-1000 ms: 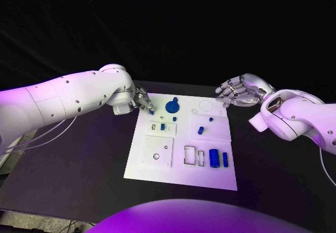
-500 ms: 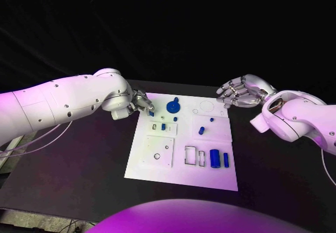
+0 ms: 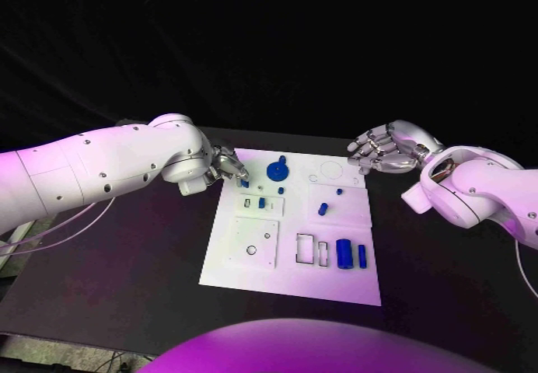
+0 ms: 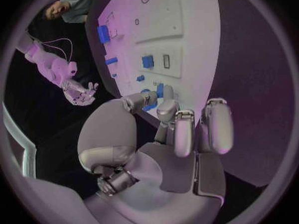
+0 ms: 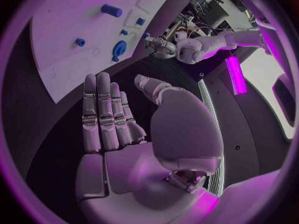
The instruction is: Assemble the parts on the task board
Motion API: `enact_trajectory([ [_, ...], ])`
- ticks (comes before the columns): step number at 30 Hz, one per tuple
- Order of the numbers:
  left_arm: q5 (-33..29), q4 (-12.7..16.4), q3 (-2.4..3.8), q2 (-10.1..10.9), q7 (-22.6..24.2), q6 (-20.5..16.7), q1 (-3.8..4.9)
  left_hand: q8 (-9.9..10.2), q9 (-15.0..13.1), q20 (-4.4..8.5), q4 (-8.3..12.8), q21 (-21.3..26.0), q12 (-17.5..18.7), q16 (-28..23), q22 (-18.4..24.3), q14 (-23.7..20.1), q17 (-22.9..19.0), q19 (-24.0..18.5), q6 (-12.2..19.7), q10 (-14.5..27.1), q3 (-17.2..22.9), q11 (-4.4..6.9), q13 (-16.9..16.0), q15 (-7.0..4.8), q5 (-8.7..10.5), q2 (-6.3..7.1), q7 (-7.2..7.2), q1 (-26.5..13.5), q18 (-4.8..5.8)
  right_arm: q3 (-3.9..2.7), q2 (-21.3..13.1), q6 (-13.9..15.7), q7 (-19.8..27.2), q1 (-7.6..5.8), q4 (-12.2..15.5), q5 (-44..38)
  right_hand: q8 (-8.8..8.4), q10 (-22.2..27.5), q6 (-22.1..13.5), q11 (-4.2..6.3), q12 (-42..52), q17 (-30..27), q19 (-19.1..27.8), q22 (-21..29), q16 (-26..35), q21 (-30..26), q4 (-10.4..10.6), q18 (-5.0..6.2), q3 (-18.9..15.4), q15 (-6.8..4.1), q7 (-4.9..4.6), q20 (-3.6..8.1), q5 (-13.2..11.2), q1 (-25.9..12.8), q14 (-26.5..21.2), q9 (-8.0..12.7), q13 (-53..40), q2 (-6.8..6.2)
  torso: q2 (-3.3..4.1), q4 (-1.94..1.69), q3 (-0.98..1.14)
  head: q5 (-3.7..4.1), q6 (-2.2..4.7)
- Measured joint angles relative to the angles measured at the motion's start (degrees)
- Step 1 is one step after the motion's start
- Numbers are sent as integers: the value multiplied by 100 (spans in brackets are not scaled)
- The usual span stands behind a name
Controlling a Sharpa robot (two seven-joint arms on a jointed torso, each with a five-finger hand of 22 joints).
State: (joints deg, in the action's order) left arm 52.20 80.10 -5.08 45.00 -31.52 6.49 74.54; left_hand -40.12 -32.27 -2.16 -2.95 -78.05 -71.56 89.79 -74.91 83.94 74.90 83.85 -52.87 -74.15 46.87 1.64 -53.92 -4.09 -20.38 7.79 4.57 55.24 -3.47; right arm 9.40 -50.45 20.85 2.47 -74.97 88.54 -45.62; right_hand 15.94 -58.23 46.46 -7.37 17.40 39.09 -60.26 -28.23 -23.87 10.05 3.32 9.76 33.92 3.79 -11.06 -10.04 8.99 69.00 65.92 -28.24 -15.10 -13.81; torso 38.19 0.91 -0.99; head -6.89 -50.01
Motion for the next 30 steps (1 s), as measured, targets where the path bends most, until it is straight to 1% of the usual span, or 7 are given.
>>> enact_trajectory([
  [3,104,89,-3,38,28,13,-12,0,13,0,3,0,0,0,0,0,0,0,-1,0,-3,0,21,0,1,0,-1,-2,0,0,-3,-1,-1,1,0,0,0,0,0,0,0,0,0,0,0,0,0,0,0,0,0,0,0,0,0,0,4,0,3,0,0,-1,0],
  [4,141,116,-5,52,36,21,-16,0,17,0,20,0,0,0,0,0,0,0,-25,0,-10,-1,31,0,15,0,-25,-31,-1,0,-4,-1,-1,2,1,0,0,0,0,0,0,0,0,0,0,0,0,0,0,0,0,0,0,0,0,0,5,0,4,0,0,-1,0],
  [5,184,147,-6,68,46,33,-19,0,34,0,193,0,0,0,0,0,0,0,-28,0,164,-1,42,0,56,17,-28,-66,0,0,-5,-1,-2,2,1,0,0,0,0,0,0,0,0,0,0,0,0,0,0,0,0,0,0,0,0,0,5,0,4,0,0,-1,0],
  [11,503,354,-16,158,126,156,-48,1,50,0,212,0,22,0,0,0,0,0,-29,-1,152,-2,69,0,120,14,-29,-75,0,1,-7,-1,-3,4,1,0,0,0,0,0,0,0,0,0,0,1,0,0,0,0,0,0,0,0,0,0,5,0,6,-1,0,-3,0],
  [15,711,457,-29,203,185,222,-62,2,50,0,212,0,22,0,0,0,0,0,-29,0,153,-2,64,0,123,14,-30,-74,-1,1,-8,-1,-4,5,0,0,0,0,0,0,0,0,0,0,0,3,0,0,0,0,0,0,0,0,0,0,5,0,6,-2,0,-9,0],
  [22,985,566,-50,259,290,290,-84,9,66,0,213,0,22,0,0,0,0,-1,-32,0,154,-2,14,1,142,13,-33,-73,-1,1,-9,-1,-4,9,-1,0,0,0,0,0,0,1,0,11,24,-20,0,0,0,0,0,0,0,0,0,4,14,0,5,-4,-1,-20,0],
  [30,1195,592,-60,254,355,334,-106,25,66,0,232,0,22,0,0,0,0,-1,-62,-44,140,1,-14,1,146,13,-21,-72,-1,1,-7,-1,-4,25,-8,0,0,-20,0,-20,0,-5,0,10,24,-20,0,0,0,0,0,0,0,0,0,5,20,0,7,-4,-2,-24,1],
])
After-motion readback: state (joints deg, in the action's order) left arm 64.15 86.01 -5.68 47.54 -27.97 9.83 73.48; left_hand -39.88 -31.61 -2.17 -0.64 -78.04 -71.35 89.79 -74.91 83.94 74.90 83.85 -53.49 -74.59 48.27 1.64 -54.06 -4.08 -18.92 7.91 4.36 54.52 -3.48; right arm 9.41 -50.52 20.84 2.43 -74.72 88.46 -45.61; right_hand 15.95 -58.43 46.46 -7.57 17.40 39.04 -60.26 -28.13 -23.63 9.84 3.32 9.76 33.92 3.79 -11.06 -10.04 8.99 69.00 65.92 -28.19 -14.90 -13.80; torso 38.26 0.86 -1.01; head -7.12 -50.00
